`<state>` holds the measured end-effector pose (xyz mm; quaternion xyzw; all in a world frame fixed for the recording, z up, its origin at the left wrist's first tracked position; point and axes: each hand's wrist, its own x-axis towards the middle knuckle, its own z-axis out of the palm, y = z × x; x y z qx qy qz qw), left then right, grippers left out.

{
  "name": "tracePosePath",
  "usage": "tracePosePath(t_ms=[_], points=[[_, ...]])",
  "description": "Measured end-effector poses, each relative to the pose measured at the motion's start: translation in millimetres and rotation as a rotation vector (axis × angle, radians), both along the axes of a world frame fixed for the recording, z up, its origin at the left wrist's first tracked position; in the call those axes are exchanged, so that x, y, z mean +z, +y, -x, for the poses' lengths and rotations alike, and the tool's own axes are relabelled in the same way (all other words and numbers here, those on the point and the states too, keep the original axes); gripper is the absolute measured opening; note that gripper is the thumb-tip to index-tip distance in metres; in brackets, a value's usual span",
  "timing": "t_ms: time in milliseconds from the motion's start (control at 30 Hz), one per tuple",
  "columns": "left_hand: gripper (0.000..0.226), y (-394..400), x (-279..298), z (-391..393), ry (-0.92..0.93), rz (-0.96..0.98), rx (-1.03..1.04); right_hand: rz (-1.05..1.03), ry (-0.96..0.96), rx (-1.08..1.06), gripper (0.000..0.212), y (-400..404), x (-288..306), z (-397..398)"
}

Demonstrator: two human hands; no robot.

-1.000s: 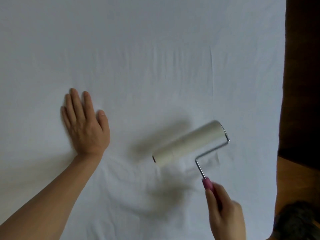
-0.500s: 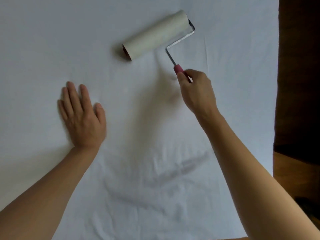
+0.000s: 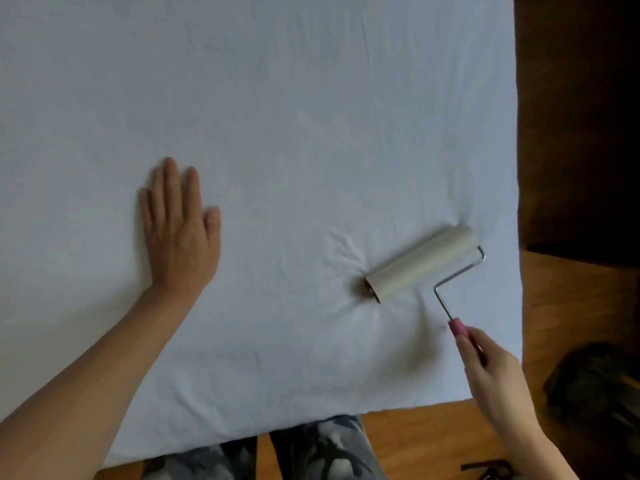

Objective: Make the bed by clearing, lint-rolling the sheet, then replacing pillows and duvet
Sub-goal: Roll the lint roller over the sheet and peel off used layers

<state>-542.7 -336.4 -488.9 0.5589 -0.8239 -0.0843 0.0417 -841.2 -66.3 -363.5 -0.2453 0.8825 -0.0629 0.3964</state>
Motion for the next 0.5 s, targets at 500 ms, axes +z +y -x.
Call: tracePosePath(t_ms=[500], points=[[0.056, 169, 6, 44, 0.010, -0.129, -0.216, -0.005, 0.054, -0.124, 0.019, 141, 29, -8]])
